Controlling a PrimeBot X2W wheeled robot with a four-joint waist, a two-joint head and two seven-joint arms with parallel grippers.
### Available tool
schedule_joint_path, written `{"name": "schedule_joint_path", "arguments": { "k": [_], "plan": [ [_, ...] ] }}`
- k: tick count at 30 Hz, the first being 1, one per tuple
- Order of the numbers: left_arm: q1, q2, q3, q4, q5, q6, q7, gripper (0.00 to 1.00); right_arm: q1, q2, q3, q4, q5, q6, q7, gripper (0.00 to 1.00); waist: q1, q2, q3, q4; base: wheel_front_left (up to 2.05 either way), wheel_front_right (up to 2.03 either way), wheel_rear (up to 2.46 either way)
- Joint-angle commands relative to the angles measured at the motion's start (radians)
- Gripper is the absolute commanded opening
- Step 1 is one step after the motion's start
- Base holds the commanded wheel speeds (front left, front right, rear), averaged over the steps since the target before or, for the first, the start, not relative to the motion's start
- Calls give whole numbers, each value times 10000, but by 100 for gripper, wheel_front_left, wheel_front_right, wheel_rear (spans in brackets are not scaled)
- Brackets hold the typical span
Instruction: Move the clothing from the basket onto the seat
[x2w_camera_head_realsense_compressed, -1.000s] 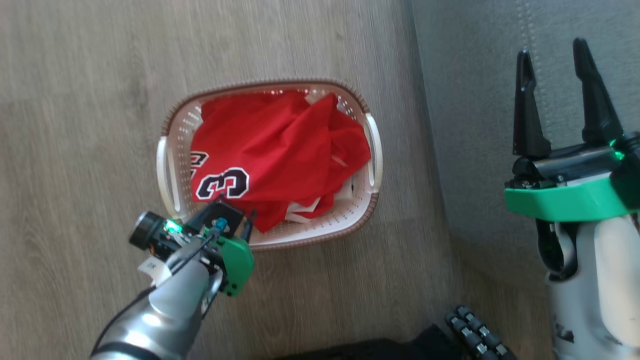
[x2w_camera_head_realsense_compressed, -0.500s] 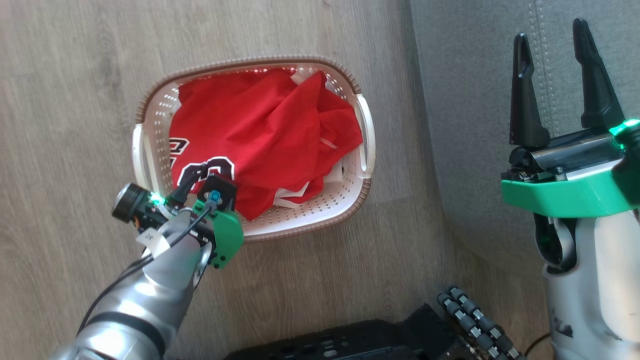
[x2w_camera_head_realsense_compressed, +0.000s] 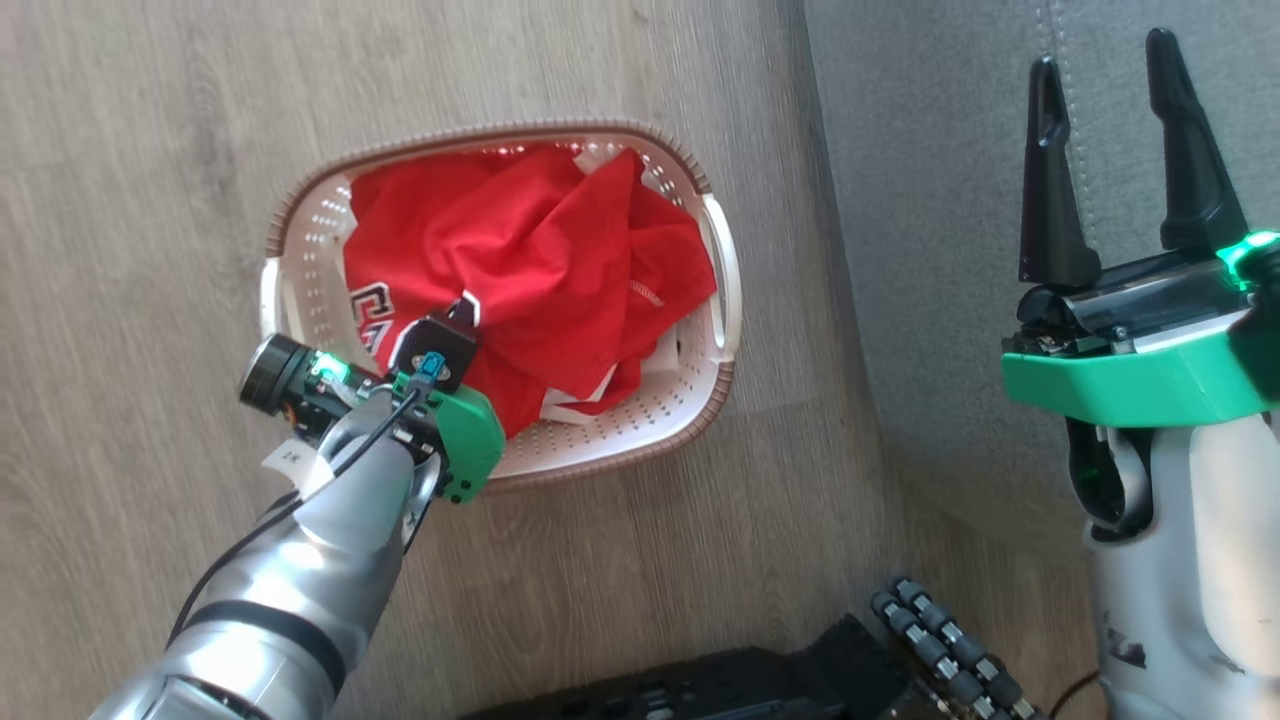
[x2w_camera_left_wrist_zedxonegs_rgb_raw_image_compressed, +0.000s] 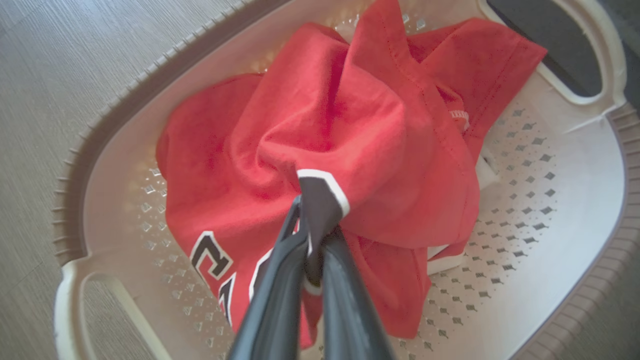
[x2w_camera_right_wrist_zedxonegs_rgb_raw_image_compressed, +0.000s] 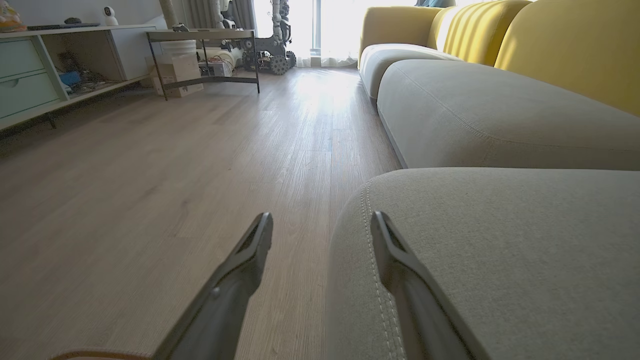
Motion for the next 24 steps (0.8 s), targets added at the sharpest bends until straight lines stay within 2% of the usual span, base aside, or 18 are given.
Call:
{"name": "schedule_joint_path", "arguments": {
  "k": [1, 8, 16, 24],
  "plan": [
    [226, 107, 229, -200, -133, -43, -150, 0, 112, 1, 170, -243, 46, -4, -65, 100, -1, 1, -202, 97, 0, 0, 0],
    [655, 79, 427, -1283, -945, -287, -414, 0, 309, 1, 47, 163, 49, -4, -65, 100, -1, 1, -1128, 493, 0, 0, 0],
    [1303, 76, 84, -2782, -1670, -276, -461, 0, 795, 1, -112, 783, -137, -4, -65, 100, -1, 1, -2448, 1068, 0, 0, 0],
    [1923, 75, -127, -3802, -2410, -247, -449, 0, 1634, 1, -250, 1552, -166, -4, -65, 100, -1, 1, -4376, 1516, 0, 0, 0]
  ]
}}
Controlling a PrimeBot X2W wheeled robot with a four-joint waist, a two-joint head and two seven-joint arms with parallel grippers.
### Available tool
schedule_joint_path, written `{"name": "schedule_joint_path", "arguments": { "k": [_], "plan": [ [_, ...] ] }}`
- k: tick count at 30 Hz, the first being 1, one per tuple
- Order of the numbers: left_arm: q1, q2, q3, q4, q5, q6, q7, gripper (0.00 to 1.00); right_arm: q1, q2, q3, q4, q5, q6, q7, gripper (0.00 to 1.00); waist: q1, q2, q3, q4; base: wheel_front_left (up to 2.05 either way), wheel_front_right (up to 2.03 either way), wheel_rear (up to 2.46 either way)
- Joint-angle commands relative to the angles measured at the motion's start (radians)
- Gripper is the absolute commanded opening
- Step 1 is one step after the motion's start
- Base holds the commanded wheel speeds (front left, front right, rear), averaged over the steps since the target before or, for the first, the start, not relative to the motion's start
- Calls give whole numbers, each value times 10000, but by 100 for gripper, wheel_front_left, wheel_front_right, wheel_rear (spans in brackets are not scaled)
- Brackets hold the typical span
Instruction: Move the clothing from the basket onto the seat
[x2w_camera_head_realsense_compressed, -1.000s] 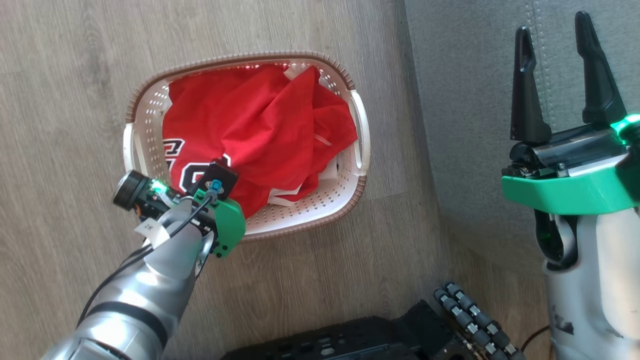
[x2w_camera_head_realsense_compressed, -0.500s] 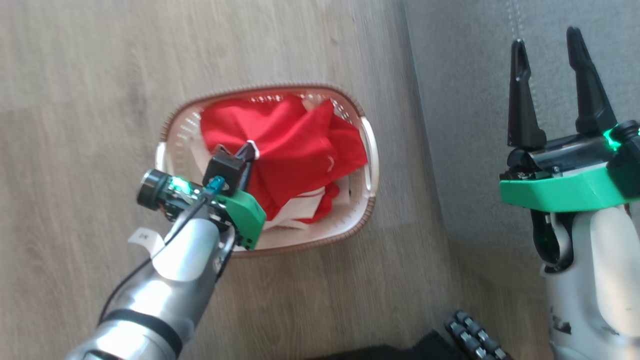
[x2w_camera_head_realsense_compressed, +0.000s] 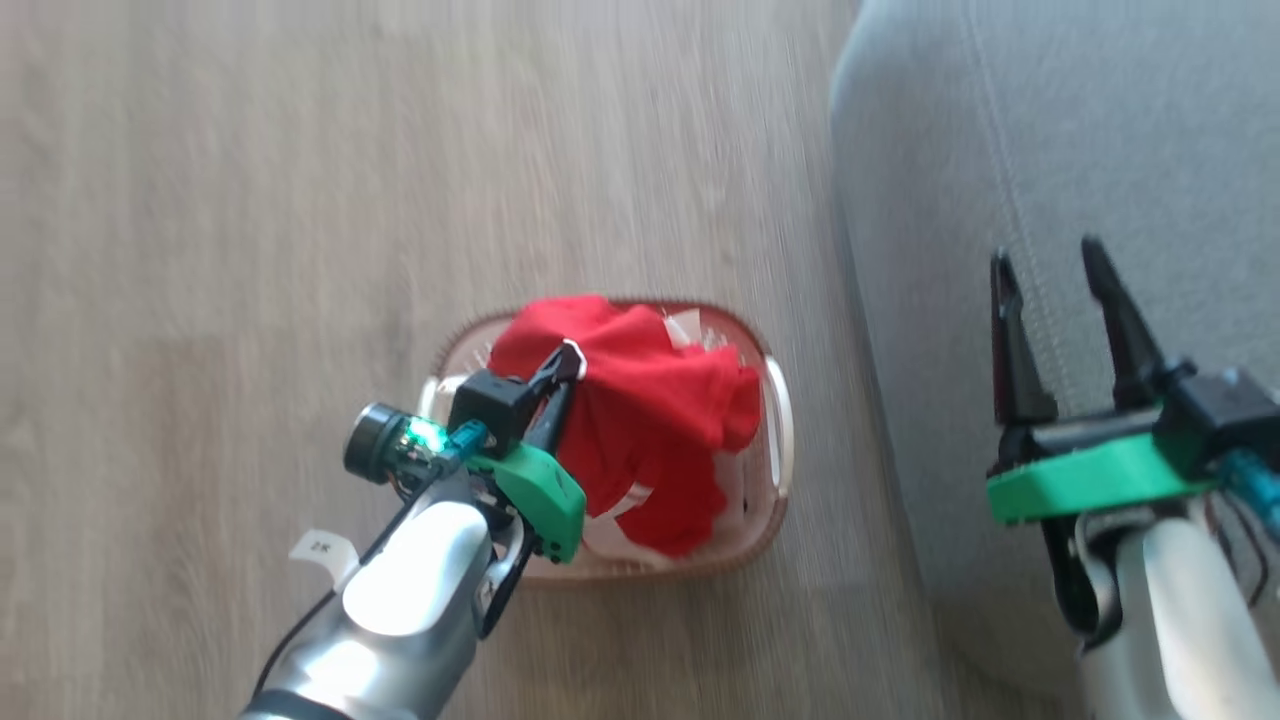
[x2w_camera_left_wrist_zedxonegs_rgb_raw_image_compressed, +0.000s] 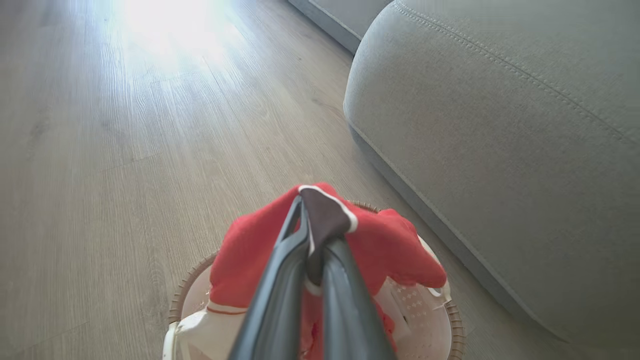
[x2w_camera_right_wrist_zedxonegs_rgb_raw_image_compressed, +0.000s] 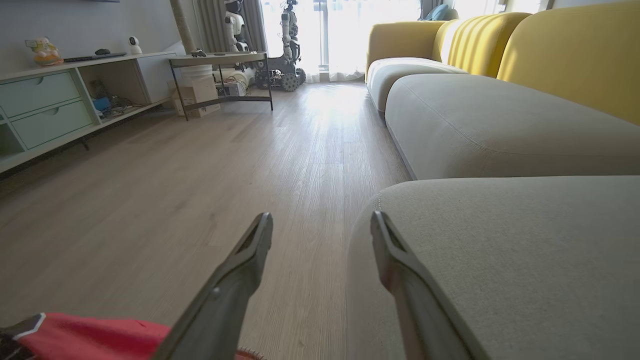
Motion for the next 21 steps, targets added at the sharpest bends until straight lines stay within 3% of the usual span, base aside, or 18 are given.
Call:
{"name": "schedule_joint_path", "arguments": {
  "k": [1, 12, 21],
  "plan": [
    [28, 106, 181, -356, -63, 33, -104, 0, 246, 3, 131, -174, -16, -4, -65, 100, 0, -1, -1084, 380, 0, 0, 0],
    [420, 341, 264, -2192, -609, 120, 636, 0, 1830, 3, 135, 567, 96, -4, -65, 100, 0, -1, -3661, 783, 0, 0, 0],
    [71, 823, 555, -3762, -869, 374, 1566, 0, 2279, 3, 309, 741, 119, -4, -65, 100, 0, -1, -4382, 984, 0, 0, 0]
  ]
}}
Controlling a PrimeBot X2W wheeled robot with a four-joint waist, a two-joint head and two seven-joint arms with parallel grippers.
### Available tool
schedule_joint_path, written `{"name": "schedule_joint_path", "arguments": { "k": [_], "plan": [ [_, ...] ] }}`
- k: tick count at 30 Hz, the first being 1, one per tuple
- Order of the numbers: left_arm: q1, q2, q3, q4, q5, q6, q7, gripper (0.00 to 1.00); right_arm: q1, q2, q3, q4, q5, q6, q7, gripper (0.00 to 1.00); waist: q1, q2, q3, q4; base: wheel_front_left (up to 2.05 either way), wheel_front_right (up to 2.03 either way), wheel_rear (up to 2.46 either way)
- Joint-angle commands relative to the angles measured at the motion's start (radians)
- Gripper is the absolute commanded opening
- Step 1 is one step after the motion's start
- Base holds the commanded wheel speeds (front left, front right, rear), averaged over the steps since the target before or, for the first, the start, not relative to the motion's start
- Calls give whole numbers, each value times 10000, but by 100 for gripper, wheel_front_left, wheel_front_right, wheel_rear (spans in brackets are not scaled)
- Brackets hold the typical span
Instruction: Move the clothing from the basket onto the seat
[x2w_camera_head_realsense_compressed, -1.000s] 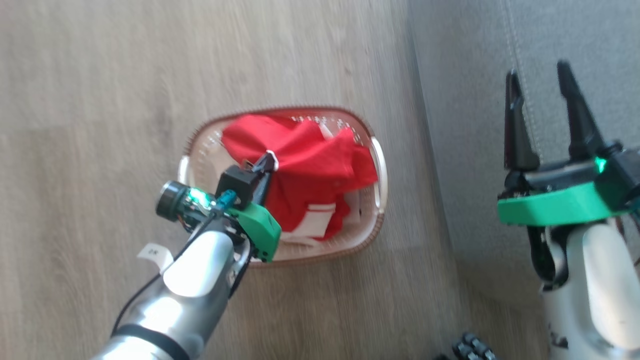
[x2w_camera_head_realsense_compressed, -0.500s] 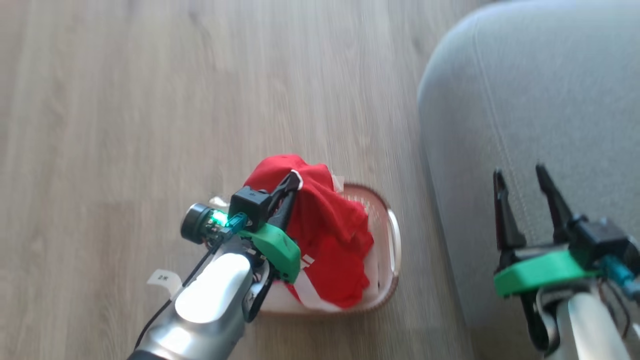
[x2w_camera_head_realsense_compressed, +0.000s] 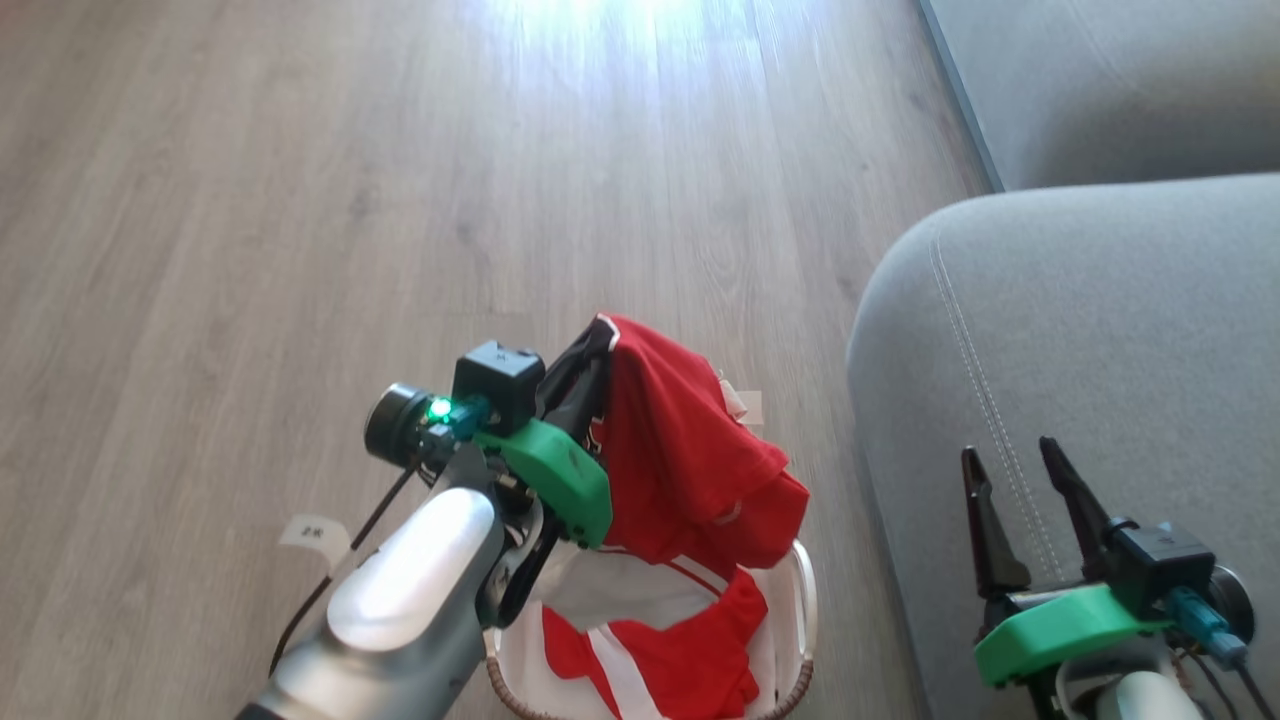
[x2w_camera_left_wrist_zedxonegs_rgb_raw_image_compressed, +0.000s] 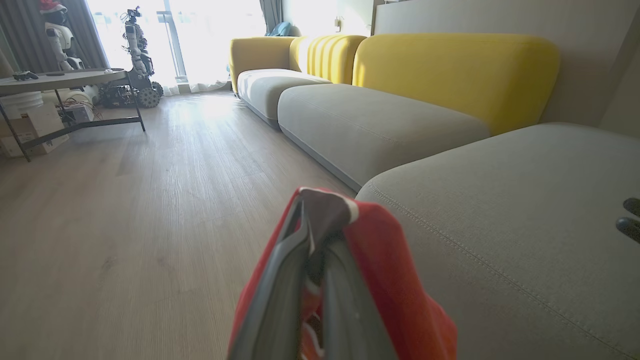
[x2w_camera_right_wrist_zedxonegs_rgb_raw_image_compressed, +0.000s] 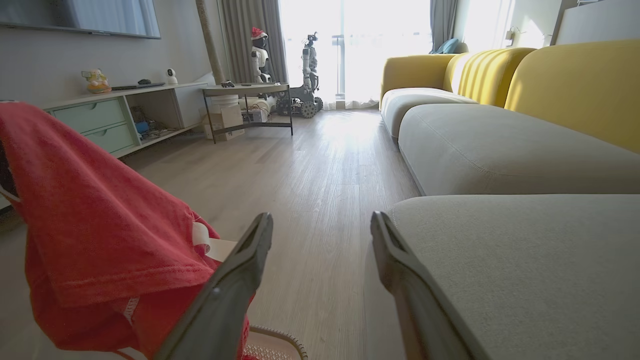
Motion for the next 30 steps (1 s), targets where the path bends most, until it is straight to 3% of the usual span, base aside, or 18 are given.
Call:
{"name": "schedule_joint_path", "arguments": {
  "k": [1, 12, 25, 30],
  "plan": [
    [-725, 219, 452, -503, -92, 98, 47, 0, -150, -4, 303, -255, 29, -4, -65, 100, 0, -1, -150, 120, 0, 0, 0],
    [-1386, 186, 597, -1568, -247, 287, 611, 0, -500, -4, 1673, 415, -384, -4, -65, 100, 0, -1, -378, 369, 0, 0, 0],
    [-1783, 133, 547, -1551, -313, 273, 762, 0, -2450, -10, 3968, 2072, -895, -4, -65, 100, 0, -1, -367, 458, 0, 0, 0],
    [-1828, 18, 419, -1584, -340, 298, 820, 0, -3106, -79, 4248, 2530, -1158, -4, -65, 100, 0, -1, -374, 524, 0, 0, 0]
  ]
}}
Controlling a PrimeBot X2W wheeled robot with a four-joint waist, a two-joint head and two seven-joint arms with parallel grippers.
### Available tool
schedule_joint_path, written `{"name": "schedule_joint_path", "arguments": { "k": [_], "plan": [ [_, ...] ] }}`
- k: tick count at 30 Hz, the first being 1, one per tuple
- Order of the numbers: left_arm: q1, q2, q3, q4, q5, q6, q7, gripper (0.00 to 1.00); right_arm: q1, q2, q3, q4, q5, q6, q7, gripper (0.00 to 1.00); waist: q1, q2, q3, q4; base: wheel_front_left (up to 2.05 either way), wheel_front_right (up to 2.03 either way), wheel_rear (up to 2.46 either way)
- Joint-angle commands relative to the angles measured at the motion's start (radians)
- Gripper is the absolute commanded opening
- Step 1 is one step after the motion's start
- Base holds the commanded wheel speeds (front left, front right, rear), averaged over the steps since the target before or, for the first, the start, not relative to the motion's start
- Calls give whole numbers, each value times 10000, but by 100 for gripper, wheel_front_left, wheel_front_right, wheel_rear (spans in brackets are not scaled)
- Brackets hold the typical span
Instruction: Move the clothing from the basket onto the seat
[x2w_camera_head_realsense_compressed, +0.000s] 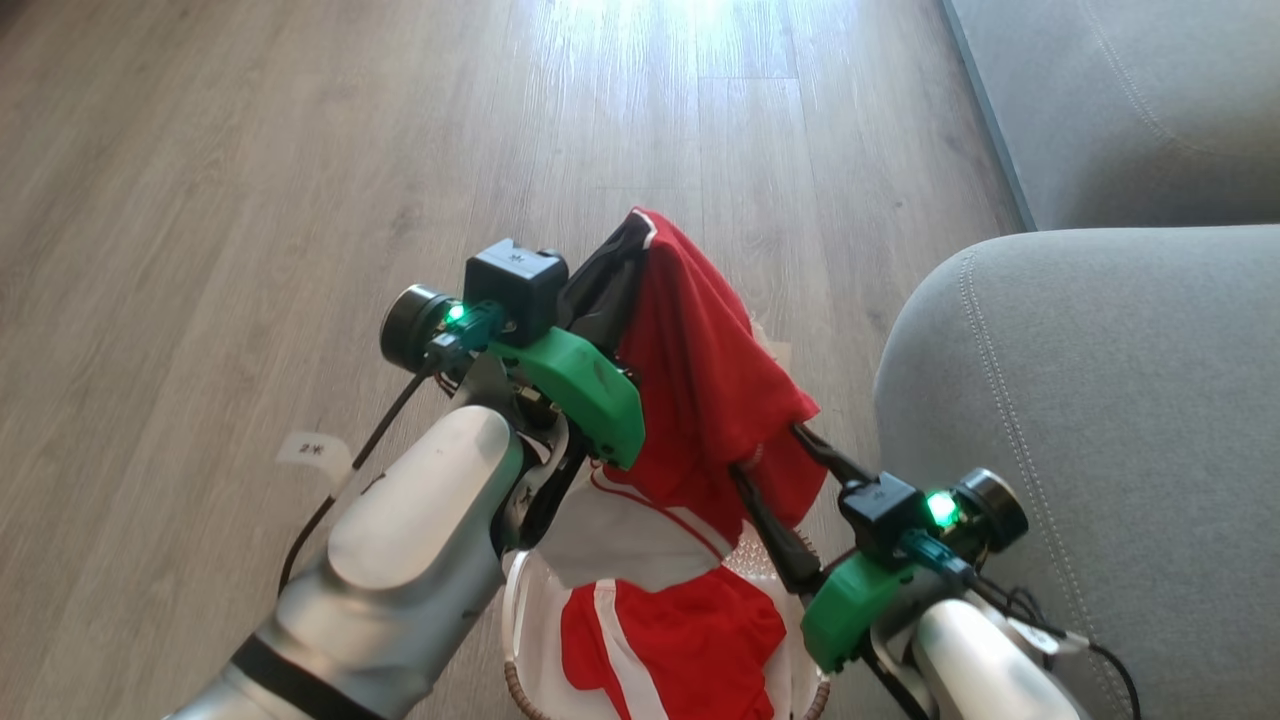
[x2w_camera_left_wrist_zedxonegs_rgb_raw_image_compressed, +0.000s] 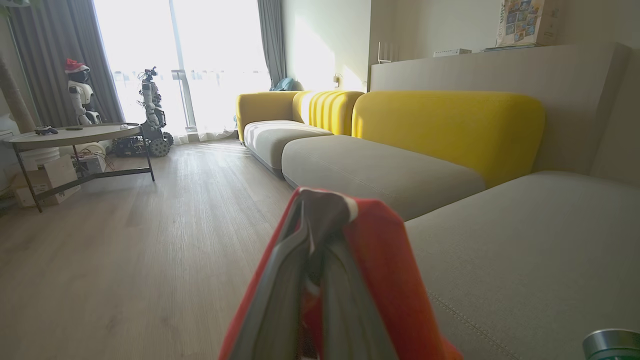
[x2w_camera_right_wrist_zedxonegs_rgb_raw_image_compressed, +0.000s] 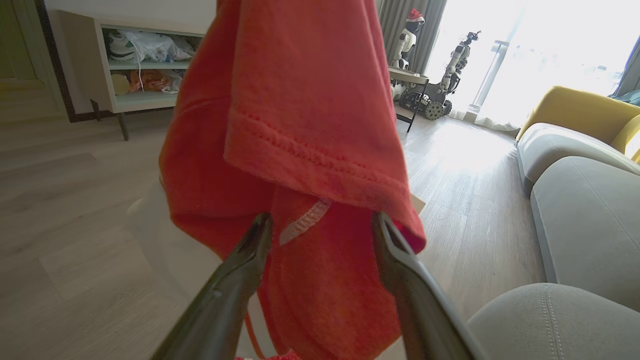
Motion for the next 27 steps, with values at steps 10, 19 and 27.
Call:
{"name": "schedule_joint_path", "arguments": {
  "k": [10, 19, 27],
  "plan": [
    [-848, -11, 177, -531, -152, 68, 126, 0, -1777, 54, 1064, 1036, -73, -4, -67, 100, 0, 0, 64, 195, 0, 0, 0],
    [-912, -24, 137, -680, -227, 72, 108, 0, -2616, 66, 1356, 1360, -24, -4, -67, 77, 0, 0, 195, 396, 0, 0, 0],
    [-746, 92, 177, -634, -316, 161, 19, 0, -2654, 67, 1243, 1464, 60, -4, -67, 0, 0, 0, 293, 301, 0, 0, 0]
  ]
}}
